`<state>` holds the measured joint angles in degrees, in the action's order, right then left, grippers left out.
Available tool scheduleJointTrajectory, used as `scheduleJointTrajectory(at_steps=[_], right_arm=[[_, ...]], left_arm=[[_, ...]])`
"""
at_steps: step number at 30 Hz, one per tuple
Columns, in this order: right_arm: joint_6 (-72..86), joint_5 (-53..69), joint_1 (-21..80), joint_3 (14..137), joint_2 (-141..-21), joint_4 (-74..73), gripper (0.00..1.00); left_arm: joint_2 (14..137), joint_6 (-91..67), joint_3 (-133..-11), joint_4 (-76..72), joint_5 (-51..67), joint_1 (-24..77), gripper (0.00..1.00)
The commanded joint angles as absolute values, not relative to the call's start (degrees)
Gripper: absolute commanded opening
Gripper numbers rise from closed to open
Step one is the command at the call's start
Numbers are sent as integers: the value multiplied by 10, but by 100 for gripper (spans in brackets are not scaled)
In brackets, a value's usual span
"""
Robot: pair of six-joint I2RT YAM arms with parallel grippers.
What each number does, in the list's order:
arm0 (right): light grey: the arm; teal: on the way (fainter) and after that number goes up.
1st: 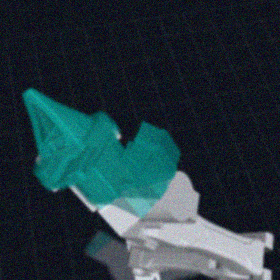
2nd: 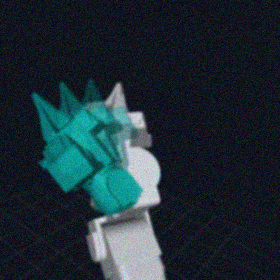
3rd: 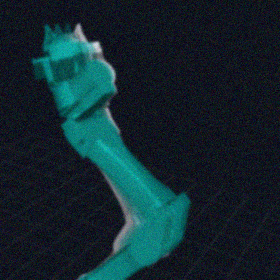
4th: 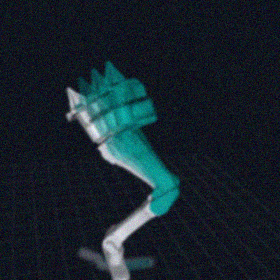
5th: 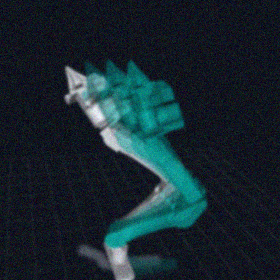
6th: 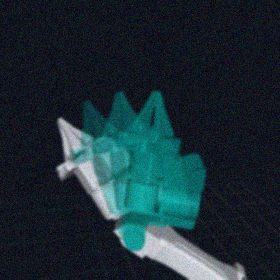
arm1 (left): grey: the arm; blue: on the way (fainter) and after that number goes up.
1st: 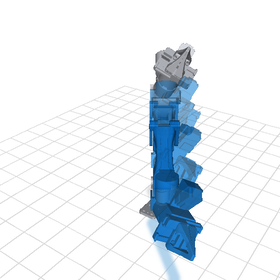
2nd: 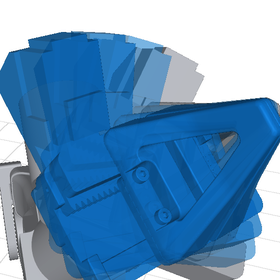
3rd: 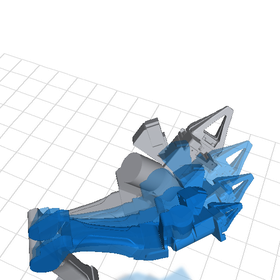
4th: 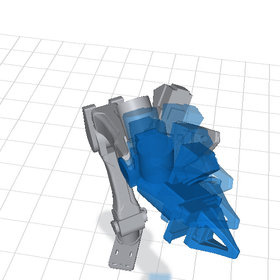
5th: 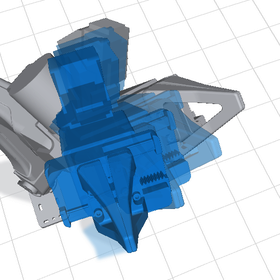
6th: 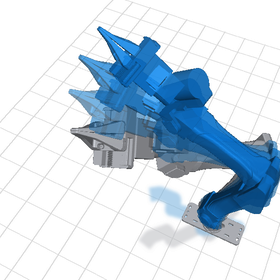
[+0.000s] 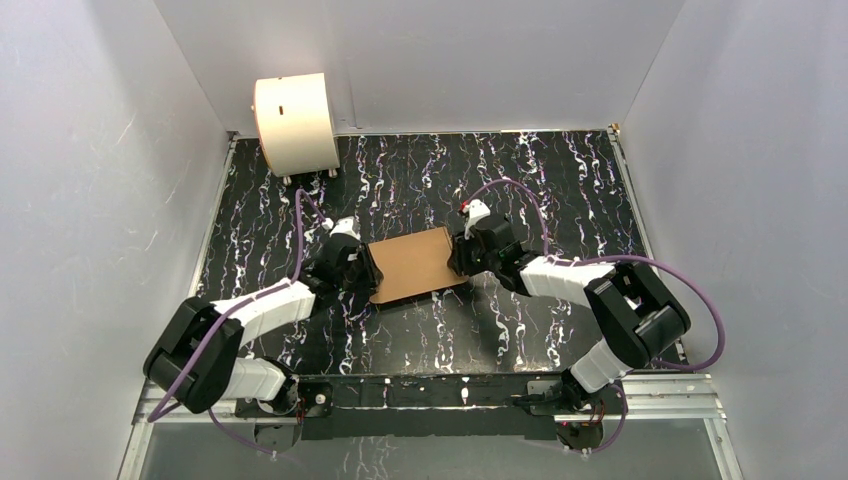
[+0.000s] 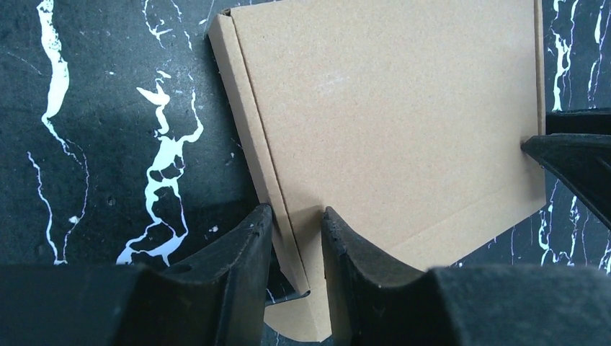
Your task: Fold the paper box
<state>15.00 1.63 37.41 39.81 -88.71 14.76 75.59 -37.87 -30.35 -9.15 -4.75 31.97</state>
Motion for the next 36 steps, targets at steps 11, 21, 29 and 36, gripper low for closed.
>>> scheduleJointTrajectory(at_steps=[11,21,29,36], right_arm=[[195,64,373,343,-884,147,39],[173,47,372,362,-822,108,47],[173,44,373,368,-837,109,47],[178,48,380,356,-836,102,46]], left_arm=[[810,-367,-281,-118,-72,314,22],[706,-379,-279,-97,-58,287,38],[717,-379,-279,-125,-14,276,49],[773,-378,-277,-141,0,275,39]])
